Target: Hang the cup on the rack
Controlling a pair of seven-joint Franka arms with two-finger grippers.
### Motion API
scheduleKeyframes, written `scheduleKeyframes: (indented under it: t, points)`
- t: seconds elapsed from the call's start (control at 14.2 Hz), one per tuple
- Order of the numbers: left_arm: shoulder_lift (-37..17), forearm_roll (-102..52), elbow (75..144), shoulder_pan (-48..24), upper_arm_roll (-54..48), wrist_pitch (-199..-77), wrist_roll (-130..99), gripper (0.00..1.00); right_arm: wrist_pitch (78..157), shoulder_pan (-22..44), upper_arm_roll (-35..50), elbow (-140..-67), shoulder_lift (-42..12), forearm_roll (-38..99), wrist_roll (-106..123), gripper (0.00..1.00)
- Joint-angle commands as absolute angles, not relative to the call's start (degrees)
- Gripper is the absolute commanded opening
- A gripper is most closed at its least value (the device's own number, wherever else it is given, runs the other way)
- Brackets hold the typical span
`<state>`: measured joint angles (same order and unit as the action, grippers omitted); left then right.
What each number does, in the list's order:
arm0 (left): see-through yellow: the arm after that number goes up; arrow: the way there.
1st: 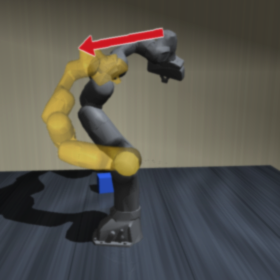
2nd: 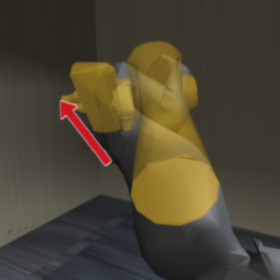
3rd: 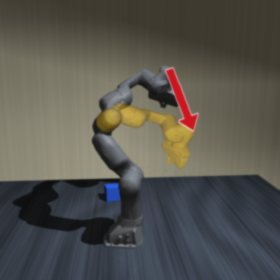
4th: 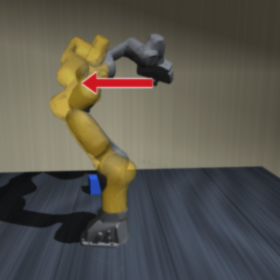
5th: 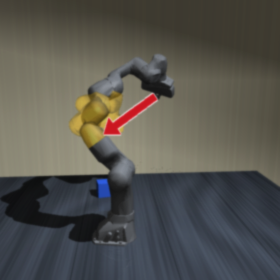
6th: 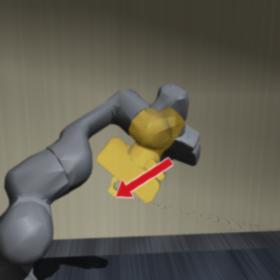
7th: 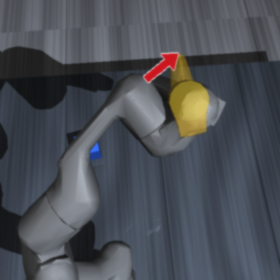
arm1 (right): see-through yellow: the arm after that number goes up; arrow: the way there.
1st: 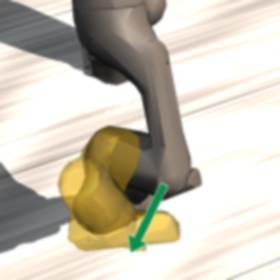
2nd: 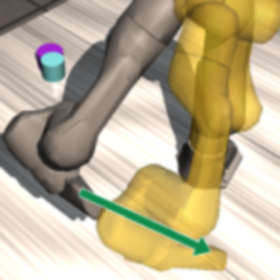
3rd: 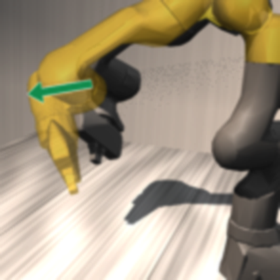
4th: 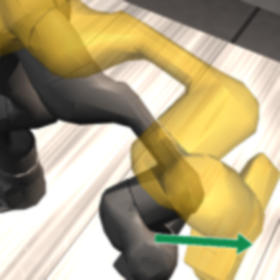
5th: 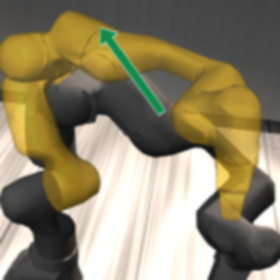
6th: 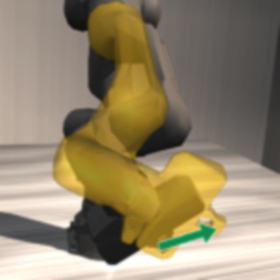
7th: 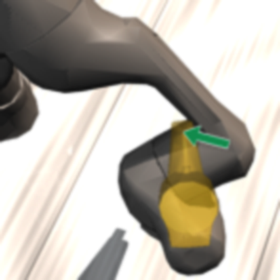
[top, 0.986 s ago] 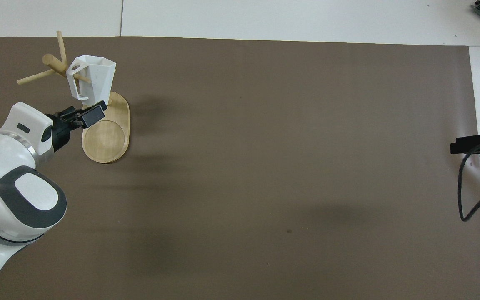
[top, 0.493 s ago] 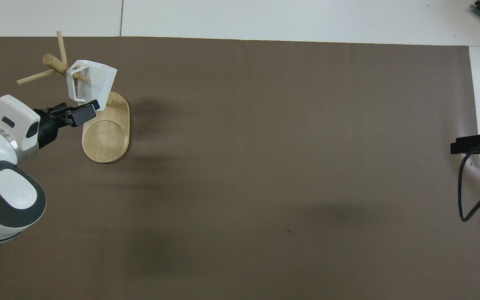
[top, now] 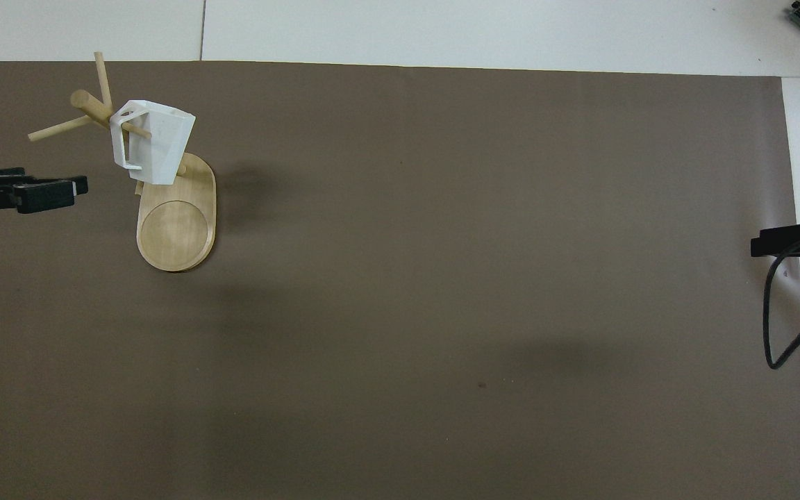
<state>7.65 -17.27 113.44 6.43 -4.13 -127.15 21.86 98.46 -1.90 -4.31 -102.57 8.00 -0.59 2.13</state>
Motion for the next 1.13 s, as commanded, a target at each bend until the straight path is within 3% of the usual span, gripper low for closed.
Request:
scheduleKeyframes:
  t: [0.0,0.28,1.06]
  points:
    - [7.12,-8.82,105.42,6.51,-4.66,-114.84,15.06,1.00,98.88,-2.20,-4.22,-103.89,9.40,0.44,3.25,1.00]
    - [7.03,-1.42,96.79,5.80,-8.42,-102.32,8.61,1.00,98.88,-2.20,-4.22,-103.80,9.32,0.44,3.25,1.00]
    - [6.68,-2.81,90.10,5.81,-10.99,-86.06,6.50,1.00,98.88,-2.20,-4.22,-103.80,9.32,0.44,3.25,1.00]
